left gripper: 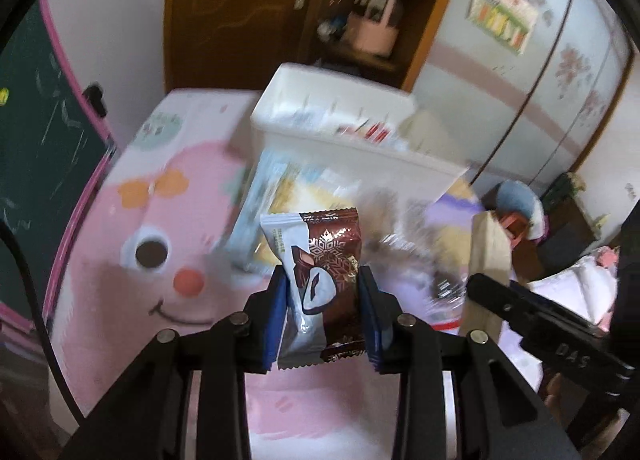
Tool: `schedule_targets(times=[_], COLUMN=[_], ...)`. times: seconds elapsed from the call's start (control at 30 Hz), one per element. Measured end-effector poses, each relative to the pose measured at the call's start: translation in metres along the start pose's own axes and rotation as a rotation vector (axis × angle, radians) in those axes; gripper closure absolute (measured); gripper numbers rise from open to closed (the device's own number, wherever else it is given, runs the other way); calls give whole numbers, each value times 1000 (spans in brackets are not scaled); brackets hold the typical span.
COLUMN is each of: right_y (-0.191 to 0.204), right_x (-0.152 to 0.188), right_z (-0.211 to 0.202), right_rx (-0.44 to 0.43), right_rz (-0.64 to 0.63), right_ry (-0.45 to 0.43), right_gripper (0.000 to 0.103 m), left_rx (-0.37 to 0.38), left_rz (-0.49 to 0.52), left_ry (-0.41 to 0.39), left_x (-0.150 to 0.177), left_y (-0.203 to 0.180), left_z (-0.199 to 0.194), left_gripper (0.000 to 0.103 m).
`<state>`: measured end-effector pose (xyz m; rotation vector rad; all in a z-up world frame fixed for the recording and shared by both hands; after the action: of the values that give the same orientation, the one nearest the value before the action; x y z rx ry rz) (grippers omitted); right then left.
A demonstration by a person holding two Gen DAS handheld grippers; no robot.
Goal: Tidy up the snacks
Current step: 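Lift both packs over the white basket and open both tools to drop them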
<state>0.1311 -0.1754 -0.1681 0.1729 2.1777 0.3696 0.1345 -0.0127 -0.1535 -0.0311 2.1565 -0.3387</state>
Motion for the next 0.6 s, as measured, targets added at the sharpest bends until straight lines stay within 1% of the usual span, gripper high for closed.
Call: schedule_targets(times=[0.03, 0.1, 0.17, 0.3, 0.33, 0.47, 0.53, 0.6], right_y=[2, 4, 7, 13, 16, 25, 28, 29], right_x=[-7, -34, -58, -115, -135, -194, -218, -241], right_z=[-4, -20, -32, -56, -66, -96, -102, -104], right_rx=[-1, -9, -17, -38, -38, -17, -7, 3], right_rz=[-4, -17, -25, -39, -55, -124, -142, -151], right_ry=[-16, -73, -110, -185, -226, -351, -385, -412], right_gripper=[47, 47, 47, 47, 47, 46, 46, 46], left_rx=[22, 57, 87, 134, 139, 152, 143, 137], left_rz=[1, 11, 30, 106, 119, 185, 216, 227], left_ry=[-23, -58, -100, -189, -201, -280, -337, -376], left_x=[-16, -41, -67, -128, -139, -201, -231, -253], left_y=[-7, -20, -33, -64, -69, -99, -113, -122], left_z=[-7, -19, -30, -54, -57, -74, -82, -88], left_gripper=[71, 71, 71, 71, 71, 71, 71, 71])
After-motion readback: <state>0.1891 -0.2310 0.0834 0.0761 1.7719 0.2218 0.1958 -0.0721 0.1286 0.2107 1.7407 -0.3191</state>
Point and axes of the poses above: each gripper's, at about its wrist camera, not at the fingertips, and z roughly the way its jaws point, y to its left, x to its underside, the point moved 9 cm from there along z, roughly the way its jaws point, and after that the axes turned 15 degrees about -y, right-handed, at the moved point
